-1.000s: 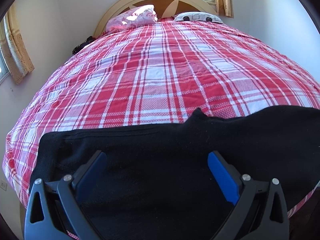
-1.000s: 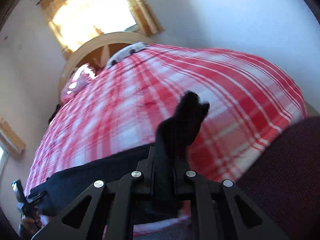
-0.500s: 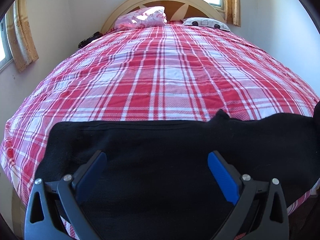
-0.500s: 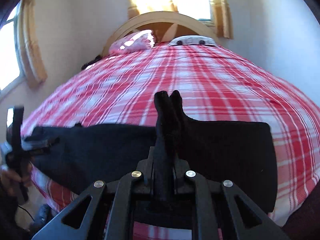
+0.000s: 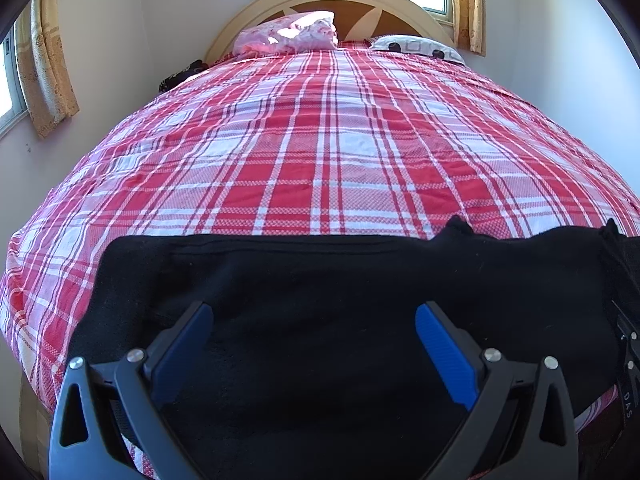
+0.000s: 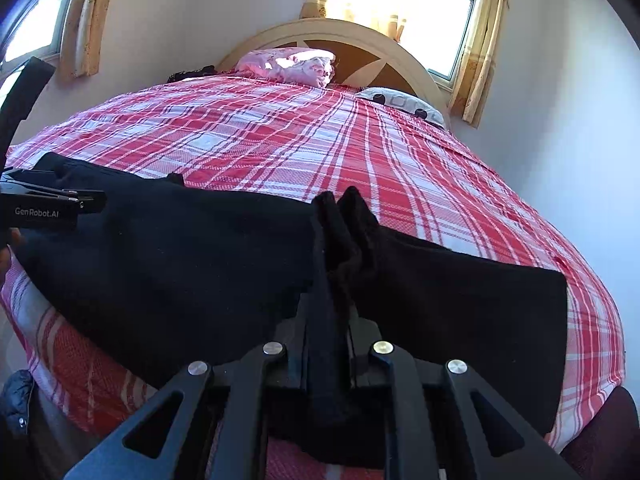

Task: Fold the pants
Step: 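Fold the pants end with the right gripper toward the left gripper and release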

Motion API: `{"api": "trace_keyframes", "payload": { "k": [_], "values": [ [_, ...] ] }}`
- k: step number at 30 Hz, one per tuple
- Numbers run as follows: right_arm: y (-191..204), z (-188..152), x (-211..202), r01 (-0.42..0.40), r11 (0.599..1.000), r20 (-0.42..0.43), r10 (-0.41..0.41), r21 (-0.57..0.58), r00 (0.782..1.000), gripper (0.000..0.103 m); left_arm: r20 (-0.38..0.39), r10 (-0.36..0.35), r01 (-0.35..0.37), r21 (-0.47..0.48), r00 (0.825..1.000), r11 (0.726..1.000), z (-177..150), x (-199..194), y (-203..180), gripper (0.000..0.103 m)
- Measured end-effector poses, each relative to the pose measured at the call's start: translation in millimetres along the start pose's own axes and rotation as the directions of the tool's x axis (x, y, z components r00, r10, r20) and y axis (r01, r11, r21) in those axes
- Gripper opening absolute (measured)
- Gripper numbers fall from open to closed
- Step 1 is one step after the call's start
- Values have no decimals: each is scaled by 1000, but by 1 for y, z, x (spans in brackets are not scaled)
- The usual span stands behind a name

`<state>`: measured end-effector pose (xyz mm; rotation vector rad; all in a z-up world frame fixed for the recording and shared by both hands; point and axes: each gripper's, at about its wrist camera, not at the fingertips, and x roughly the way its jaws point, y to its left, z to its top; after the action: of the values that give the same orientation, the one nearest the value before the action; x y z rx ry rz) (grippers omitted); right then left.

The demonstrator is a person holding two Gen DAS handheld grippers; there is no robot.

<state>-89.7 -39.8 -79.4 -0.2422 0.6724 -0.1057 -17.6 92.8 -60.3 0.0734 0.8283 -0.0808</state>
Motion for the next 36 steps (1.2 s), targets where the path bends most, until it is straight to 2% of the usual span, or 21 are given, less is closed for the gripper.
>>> {"api": "trace_keyframes", "payload": {
  "k": [4, 6, 8, 10, 12, 14, 16, 19, 21, 22, 23, 25, 29, 32, 34, 35, 36],
  "values": [
    [7, 1, 5, 31, 1000, 10, -31, -2, 999, 17, -1, 3, -3, -4, 1000, 1000, 0, 0, 1, 103],
    [14, -1, 3, 54, 998, 23, -54, -11, 998, 24, -2, 3, -3, -5, 1000, 1000, 0, 1, 2, 103],
    [24, -2, -1, 2, 1000, 34, -1, -20, 999, 50, -6, 4, -4, -5, 1000, 1000, 0, 2, 2, 103],
    [36, -2, -13, -98, 995, 72, 100, -31, 992, 62, -5, 5, -5, -1, 1000, 1000, 0, 1, 2, 103],
    [46, -3, -25, -227, 972, 109, 233, -60, 966, 62, -3, 6, -6, 2, 1000, 1000, 1, 0, 2, 103],
    [47, -2, -37, -318, 947, 155, 322, -51, 934, 62, 4, 6, -6, 6, 1000, 1000, 2, -2, 2, 103],
    [33, -1, -47, -299, 954, 217, 294, -9, 931, 62, 15, 16, -16, 15, 1000, 1000, 2, -4, 2, 103],
    [3, -3, -49, -188, 979, 234, 166, 74, 958, 62, 27, 18, -19, 19, 999, 1000, 3, -6, 2, 103],
    [-12, -5, -46, -152, 983, 230, 125, 104, 965, 61, 24, 10, -11, 17, 1000, 1000, 3, -5, 0, 103],
    [-21, -4, -43, -138, 984, 229, 109, 116, 967, 52, 19, 6, -7, 21, 1000, 1000, 3, -4, -2, 103],
    [-26, -3, -40, -126, 984, 223, 97, 124, 970, 32, 16, 3, -4, 27, 1000, 1000, 2, -3, -5, 103],
    [-37, 6, -30, -98, 984, 203, 66, 150, 977, 20, 13, 0, -1, 41, 1000, 999, 1, -4, -10, 103],
    [-45, 20, -4, -31, 985, 190, -2, 168, 982, 20, 21, 5, -6, 50, 1000, 999, 1, -7, -12, 103],
    [-28, 26, 33, -60, 983, 84, 46, 171, 995, 19, 22, 10, -11, 37, 1000, 999, 1, -7, -8, 103],
    [-12, 22, 33, -68, 989, 120, 52, 131, 991, 21, 12, 14, -14, 35, 1000, 999, 2, -3, -8, 103],
    [3, 21, 31, -98, 993, 129, 89, 63, 988, 37, 7, 17, -17, 37, 1000, 999, 2, -2, -10, 103],
    [13, 20, 29, -98, 995, 134, 96, 6, 986, 43, 5, 20, -21, 42, 1000, 999, 2, -2, -11, 103]
  ]
}}
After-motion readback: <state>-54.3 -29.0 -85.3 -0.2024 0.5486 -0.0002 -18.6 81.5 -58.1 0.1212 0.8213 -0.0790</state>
